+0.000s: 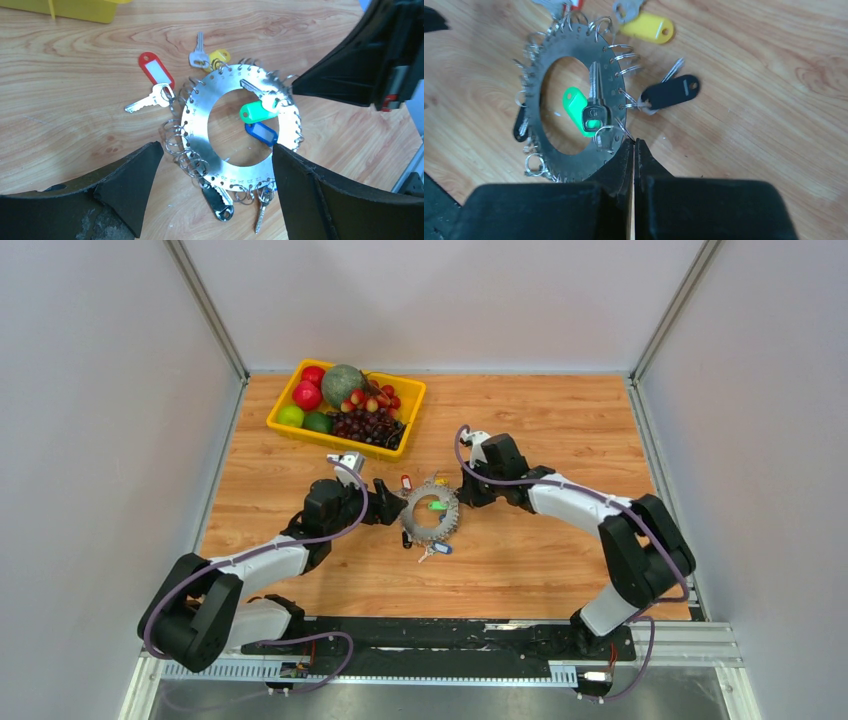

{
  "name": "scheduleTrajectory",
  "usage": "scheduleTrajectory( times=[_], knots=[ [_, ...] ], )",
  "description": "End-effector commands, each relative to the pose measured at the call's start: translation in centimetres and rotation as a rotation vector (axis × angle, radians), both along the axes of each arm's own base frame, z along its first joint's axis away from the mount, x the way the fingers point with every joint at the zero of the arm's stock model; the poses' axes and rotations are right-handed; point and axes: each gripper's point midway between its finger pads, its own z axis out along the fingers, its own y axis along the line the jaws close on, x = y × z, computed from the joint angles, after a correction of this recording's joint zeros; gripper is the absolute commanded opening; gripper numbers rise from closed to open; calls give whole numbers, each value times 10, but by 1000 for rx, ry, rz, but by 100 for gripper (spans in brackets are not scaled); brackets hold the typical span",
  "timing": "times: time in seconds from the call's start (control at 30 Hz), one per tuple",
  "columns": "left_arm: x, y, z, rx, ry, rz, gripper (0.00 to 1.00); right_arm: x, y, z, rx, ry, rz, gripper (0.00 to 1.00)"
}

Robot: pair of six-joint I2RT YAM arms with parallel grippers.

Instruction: Remove the keys from the keyring

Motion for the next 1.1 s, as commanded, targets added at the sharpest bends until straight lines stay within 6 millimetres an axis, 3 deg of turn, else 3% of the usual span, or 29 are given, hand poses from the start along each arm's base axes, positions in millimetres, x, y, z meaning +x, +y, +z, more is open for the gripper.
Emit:
scheduleTrajectory(
  times=[0.0, 0.17, 0.27, 0.4, 0.63, 0.67, 0.77, 0.83, 0.97, 1.07],
  knots=[
    [10, -10, 25, -28, -86, -30, 91, 4, 7, 54, 113, -139, -4, 0],
    [9, -11, 25, -27, -84, -32, 91, -4, 7, 79, 167, -177, 1, 0],
    [12, -8, 22, -9, -73, -13, 90, -4, 4, 81, 171, -179, -24, 0],
    [15, -3, 15, 21, -46, 20, 90, -1, -6, 70, 133, -152, -92, 0],
    [17, -2, 12, 34, -30, 30, 89, -6, -29, 30, 24, -32, -206, 0],
    [17, -2, 12, 34, -29, 30, 89, -8, -30, 26, 24, -18, -211, 3],
    [17, -2, 12, 35, -28, 29, 90, -15, -28, 22, 41, 16, -209, 34],
    [17, -2, 12, 35, -28, 30, 90, -18, -28, 21, 55, 34, -224, 49],
    [17, -2, 13, 35, -29, 28, 90, -25, -34, 17, 75, 69, -293, 64],
    [17, -2, 10, 39, -21, 29, 90, -32, -37, 15, 110, 113, -341, 65]
  ],
)
